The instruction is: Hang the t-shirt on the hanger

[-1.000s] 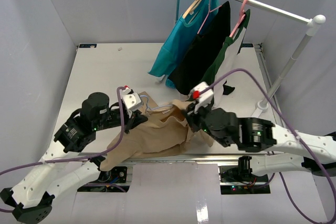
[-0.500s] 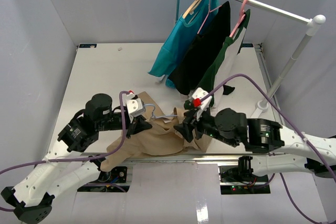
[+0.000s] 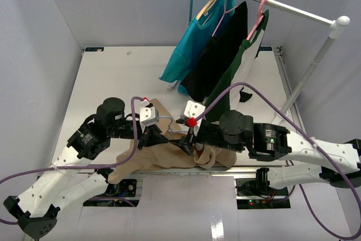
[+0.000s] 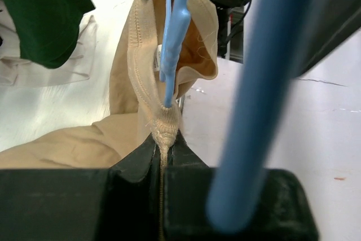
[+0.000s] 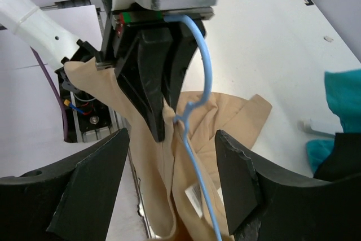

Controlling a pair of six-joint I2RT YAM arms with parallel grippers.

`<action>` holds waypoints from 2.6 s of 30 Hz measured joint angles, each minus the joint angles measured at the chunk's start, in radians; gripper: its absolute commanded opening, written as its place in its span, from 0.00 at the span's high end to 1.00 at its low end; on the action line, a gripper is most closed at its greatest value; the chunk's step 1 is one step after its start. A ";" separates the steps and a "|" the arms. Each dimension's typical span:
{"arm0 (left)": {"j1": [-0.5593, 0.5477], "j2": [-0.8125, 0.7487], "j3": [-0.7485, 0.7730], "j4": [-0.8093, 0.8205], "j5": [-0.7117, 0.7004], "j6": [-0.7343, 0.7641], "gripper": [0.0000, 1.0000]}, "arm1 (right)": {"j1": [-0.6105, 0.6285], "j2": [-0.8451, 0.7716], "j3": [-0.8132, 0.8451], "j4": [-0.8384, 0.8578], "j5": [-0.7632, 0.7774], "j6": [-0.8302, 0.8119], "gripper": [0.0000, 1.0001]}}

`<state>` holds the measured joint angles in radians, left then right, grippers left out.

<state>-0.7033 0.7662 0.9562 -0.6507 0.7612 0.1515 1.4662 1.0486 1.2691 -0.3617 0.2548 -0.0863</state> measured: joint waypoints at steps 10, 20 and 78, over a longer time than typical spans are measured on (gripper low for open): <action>0.000 -0.002 0.000 0.047 0.070 -0.018 1.00 | 0.000 0.052 -0.074 0.185 -0.020 -0.035 0.44; 0.007 -0.008 -0.022 0.088 0.094 -0.022 1.00 | -0.057 0.037 -0.171 0.329 -0.067 -0.022 0.92; 0.001 -0.117 0.059 -0.080 -0.570 -0.031 0.39 | -0.085 -0.374 -0.145 0.047 0.007 0.027 0.92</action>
<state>-0.7025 0.6494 1.0151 -0.7308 0.1908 0.1202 1.3808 0.6748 1.1240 -0.3145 0.2620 -0.0589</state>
